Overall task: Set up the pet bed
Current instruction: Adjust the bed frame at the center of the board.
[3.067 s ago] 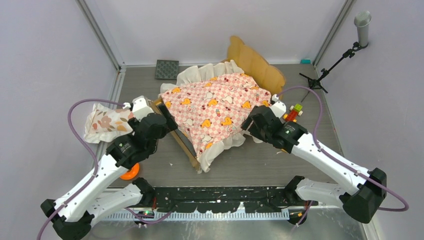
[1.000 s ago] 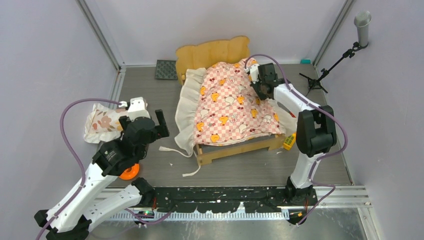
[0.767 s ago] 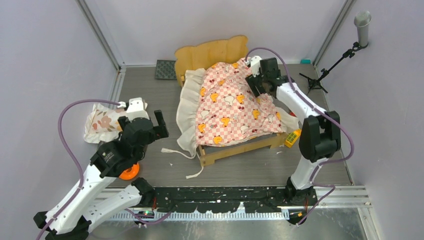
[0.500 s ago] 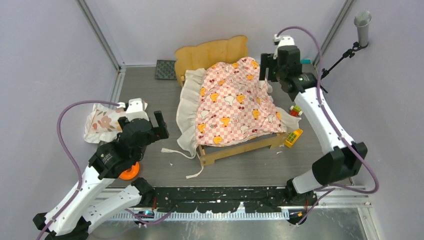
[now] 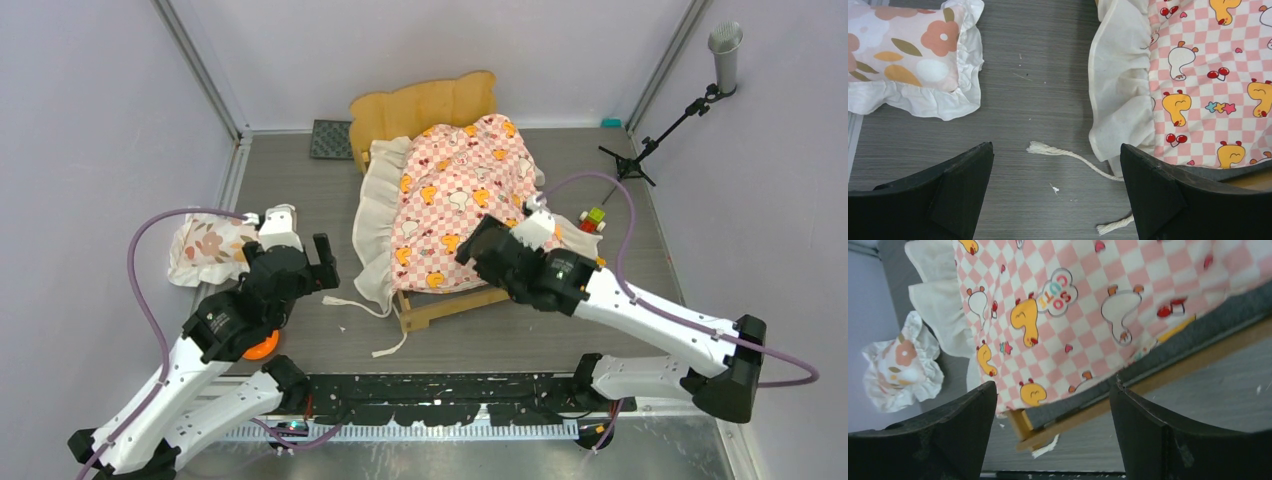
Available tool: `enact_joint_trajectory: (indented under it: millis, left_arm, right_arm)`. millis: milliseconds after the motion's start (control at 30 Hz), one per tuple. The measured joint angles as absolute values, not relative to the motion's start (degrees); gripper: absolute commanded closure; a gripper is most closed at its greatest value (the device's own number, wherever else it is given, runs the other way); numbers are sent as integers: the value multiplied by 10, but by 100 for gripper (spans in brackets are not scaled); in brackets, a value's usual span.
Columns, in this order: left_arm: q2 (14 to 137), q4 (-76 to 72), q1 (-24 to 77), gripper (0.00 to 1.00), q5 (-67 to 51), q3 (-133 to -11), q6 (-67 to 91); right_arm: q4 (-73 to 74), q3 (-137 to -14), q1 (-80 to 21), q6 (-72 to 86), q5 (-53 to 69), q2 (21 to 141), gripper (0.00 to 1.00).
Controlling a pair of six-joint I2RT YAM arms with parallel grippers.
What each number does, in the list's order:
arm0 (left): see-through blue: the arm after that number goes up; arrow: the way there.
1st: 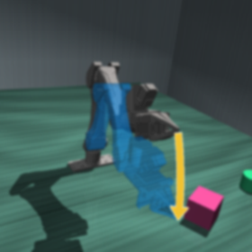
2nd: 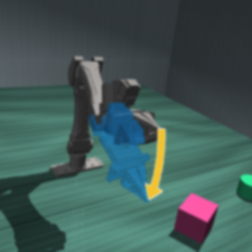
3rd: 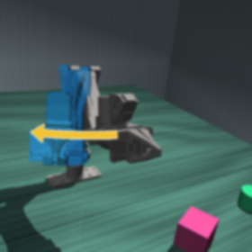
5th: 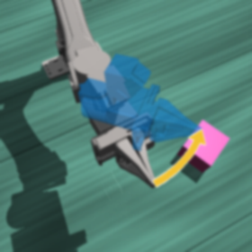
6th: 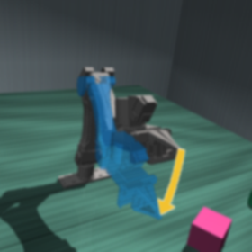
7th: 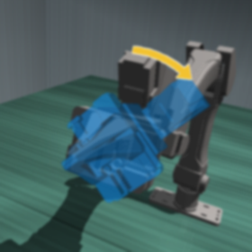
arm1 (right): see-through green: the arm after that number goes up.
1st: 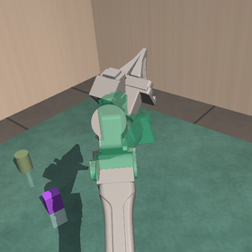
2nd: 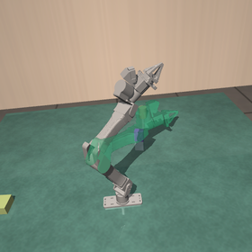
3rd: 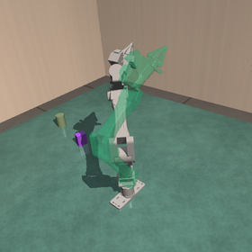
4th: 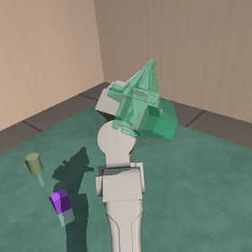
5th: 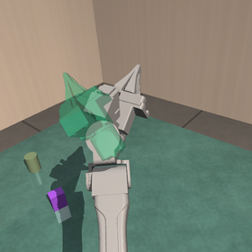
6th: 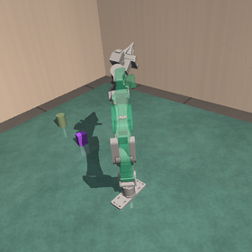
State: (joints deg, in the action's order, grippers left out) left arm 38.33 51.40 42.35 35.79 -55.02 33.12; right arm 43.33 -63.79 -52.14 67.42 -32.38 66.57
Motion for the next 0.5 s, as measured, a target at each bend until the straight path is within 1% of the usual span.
enact_joint_trajectory:
  millis: [33, 100, 167, 233, 300, 367, 500]
  left_arm:
    - [380, 514, 423, 0, 357, -544, 330]
    - [373, 514, 423, 0, 357, -534, 329]
    - [370, 516, 423, 0, 357, -526, 328]
    - [371, 517, 423, 0, 357, -525, 327]
    - [374, 517, 423, 0, 357, -525, 325]
    - [375, 518, 423, 0, 357, -525, 325]
    - [376, 527, 423, 0, 357, -525, 323]
  right_arm:
    - [454, -625, -565, 734, -349, 657, 13]
    - [502, -622, -617, 843, -396, 651, 13]
    - [579, -638, -650, 959, -432, 664, 12]
    - [671, -677, -662, 1039, -445, 706, 11]
    - [719, -707, -662, 1084, -450, 755, 11]
    - [732, -710, -662, 1116, -448, 797, 11]
    - [701, -639, -659, 1147, -442, 806, 13]
